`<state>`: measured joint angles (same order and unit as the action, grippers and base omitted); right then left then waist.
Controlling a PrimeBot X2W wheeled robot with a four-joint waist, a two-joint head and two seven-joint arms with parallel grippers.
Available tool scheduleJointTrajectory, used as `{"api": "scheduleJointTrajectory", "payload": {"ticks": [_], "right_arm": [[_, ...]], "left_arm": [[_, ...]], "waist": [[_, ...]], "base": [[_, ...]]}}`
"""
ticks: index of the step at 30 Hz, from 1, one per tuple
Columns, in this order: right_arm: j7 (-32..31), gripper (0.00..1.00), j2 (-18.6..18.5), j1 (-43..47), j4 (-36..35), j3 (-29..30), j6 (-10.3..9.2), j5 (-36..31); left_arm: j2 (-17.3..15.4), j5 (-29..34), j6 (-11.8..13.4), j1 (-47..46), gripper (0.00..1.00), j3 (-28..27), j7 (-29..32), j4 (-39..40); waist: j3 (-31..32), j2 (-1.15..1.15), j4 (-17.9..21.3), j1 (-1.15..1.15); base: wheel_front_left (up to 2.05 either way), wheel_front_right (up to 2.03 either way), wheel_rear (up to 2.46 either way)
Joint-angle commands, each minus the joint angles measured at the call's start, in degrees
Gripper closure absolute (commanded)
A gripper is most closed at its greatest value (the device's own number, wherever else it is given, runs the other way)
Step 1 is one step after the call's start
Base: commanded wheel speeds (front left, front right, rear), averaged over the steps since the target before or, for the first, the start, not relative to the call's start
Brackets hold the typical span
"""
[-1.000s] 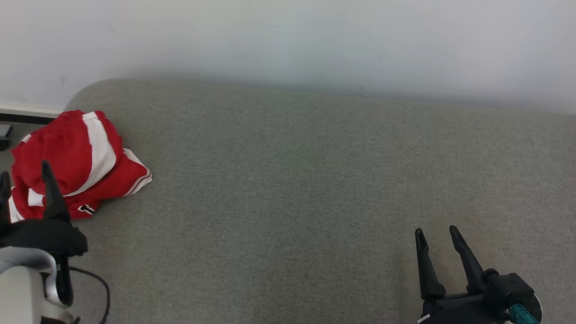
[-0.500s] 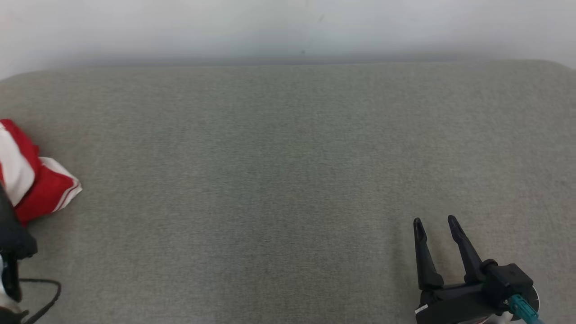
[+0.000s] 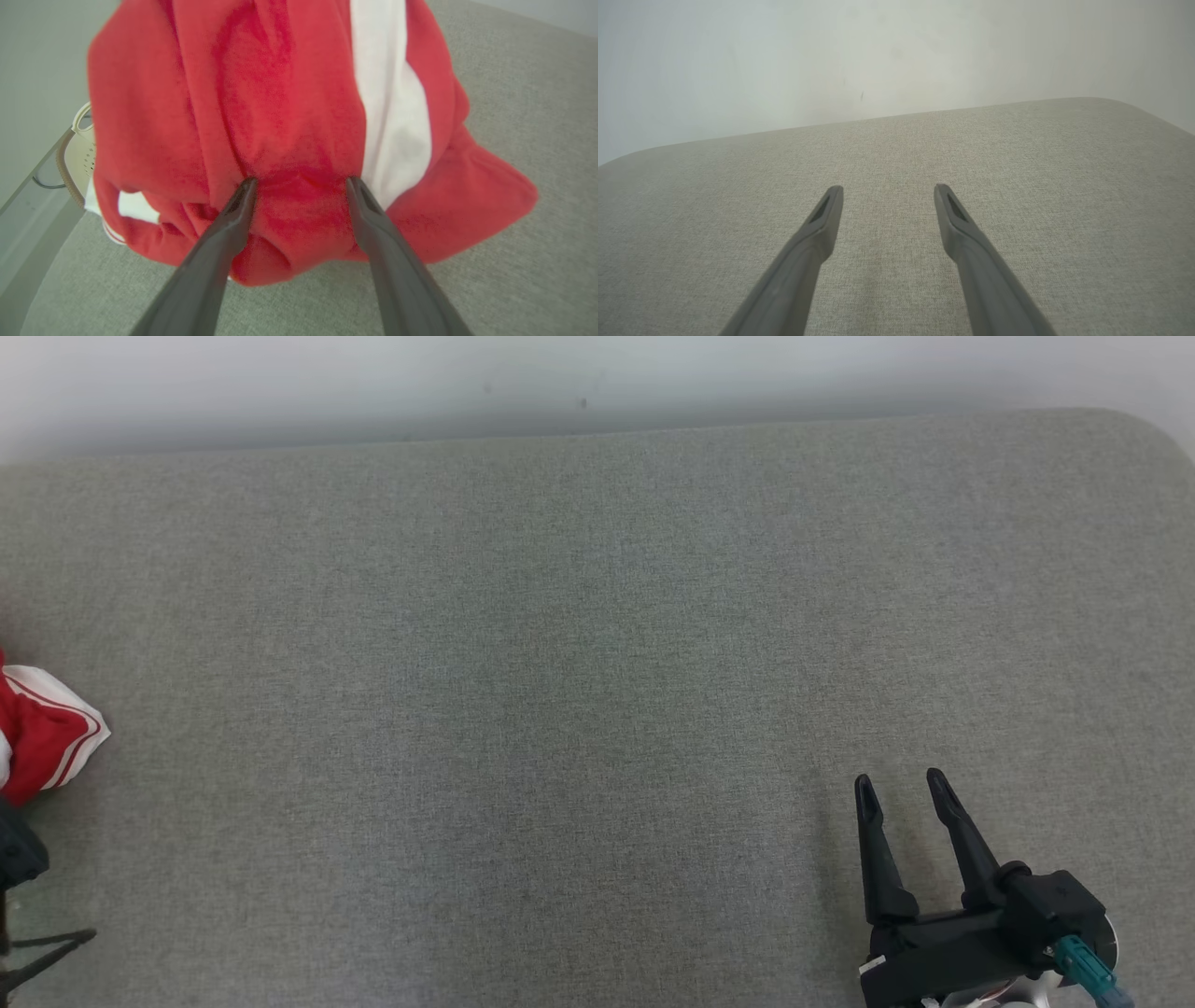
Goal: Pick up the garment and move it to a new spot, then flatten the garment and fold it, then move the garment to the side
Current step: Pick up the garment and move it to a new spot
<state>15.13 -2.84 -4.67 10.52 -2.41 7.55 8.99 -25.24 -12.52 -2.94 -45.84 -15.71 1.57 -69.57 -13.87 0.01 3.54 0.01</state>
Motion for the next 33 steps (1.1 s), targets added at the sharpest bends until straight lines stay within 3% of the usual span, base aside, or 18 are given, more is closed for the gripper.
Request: {"api": "scheduleJointTrajectory", "payload": {"ticks": [1,13,20,27,33], "right_arm": [[0.1,0.0,-0.09,-0.12,0.14,0.03,-0.12,-0.68],[0.1,0.0,-0.08,1.49,0.6,0.63,-0.12,-0.34],[0.1,0.0,-0.1,2.57,0.95,0.36,-0.12,0.53],[0.1,0.0,-0.08,2.72,1.26,0.2,-0.12,1.05],[0.1,0.0,-0.08,3.82,1.78,-0.07,-0.12,2.13]], "left_arm": [[-0.33,0.44,0.27,-0.6,1.0,0.19,-0.23,-0.32],[-0.83,-0.47,-2.64,-3.8,1.0,1.74,-10.38,2.1],[0.36,-0.2,-4.08,-7.51,1.0,4.88,-15.41,9.38],[3.61,-1.39,-4.63,-11.23,1.0,9.08,-16.02,19.51],[7.34,-4.52,-4.46,-12.9,1.0,13.48,-12.53,30.51]], "waist": [[0.01,-0.01,-0.07,-0.01],[3.05,-0.01,-2.5,-0.01],[5.63,-0.01,-4.15,-0.01],[7.19,-0.01,-3.62,-0.01],[8.39,-0.01,-0.97,-0.01]], "base": [[0.0,0.0,0.0],[0.0,0.0,0.0],[0.0,0.0,0.0],[0.0,0.0,0.0],[0.0,0.0,0.0]]}}
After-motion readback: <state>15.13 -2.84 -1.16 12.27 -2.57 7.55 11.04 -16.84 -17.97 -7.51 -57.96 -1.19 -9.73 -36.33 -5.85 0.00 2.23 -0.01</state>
